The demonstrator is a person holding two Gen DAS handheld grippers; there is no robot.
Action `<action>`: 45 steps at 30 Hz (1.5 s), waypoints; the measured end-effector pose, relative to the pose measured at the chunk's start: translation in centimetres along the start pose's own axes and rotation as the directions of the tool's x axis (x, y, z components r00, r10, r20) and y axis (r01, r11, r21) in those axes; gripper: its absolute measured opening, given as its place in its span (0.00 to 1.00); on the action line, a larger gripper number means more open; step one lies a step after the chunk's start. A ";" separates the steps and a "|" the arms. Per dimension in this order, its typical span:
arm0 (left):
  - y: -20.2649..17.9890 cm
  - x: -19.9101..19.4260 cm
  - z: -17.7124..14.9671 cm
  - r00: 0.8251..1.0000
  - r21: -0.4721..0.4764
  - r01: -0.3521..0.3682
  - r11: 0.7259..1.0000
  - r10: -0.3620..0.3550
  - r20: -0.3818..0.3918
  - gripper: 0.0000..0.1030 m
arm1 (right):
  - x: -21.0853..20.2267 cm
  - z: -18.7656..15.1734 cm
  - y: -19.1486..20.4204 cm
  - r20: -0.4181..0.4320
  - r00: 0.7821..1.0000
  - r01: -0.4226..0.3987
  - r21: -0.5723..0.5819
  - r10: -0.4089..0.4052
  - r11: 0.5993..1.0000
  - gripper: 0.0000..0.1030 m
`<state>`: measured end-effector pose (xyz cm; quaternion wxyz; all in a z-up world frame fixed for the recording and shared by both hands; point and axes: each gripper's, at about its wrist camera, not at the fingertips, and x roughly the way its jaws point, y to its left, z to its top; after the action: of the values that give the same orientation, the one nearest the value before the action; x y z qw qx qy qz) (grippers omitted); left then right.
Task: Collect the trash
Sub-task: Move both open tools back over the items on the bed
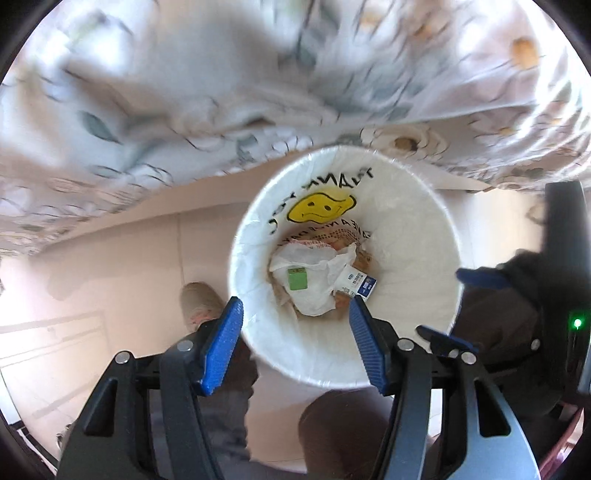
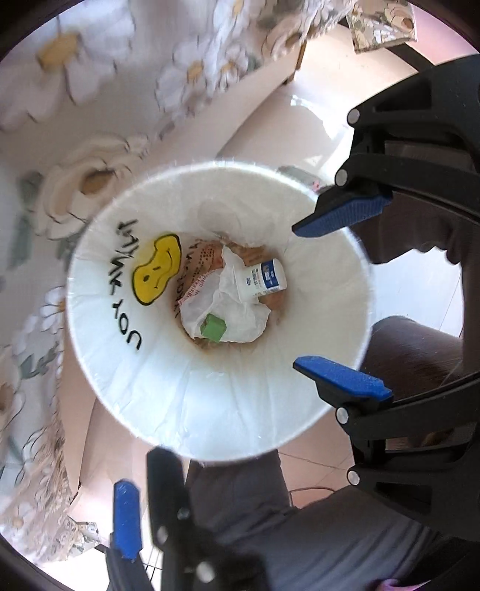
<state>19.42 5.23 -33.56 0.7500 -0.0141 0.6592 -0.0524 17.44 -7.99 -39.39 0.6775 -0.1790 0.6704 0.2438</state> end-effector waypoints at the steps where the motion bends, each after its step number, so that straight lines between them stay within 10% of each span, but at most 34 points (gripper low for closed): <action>1: -0.1 -1.1 -0.2 1.000 0.003 0.001 1.000 -0.001 0.015 0.63 | -0.6 -0.2 0.2 0.006 1.000 0.012 -0.006 -0.012 1.000 0.65; 18: -2.0 -16.3 0.6 0.975 0.025 -0.069 0.997 0.062 0.213 0.76 | -18.4 -1.8 1.1 0.256 0.954 0.190 -0.127 -0.153 0.974 0.65; 45: -2.4 -34.2 7.5 0.860 0.038 -0.206 0.978 0.162 0.484 0.87 | -43.8 2.2 -2.9 0.566 0.797 0.292 -0.056 -0.211 0.955 0.75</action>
<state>22.42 5.84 1.37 0.8908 0.0697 0.4491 -0.0045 21.67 -13.01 4.06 0.8543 -0.2356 0.3968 0.2391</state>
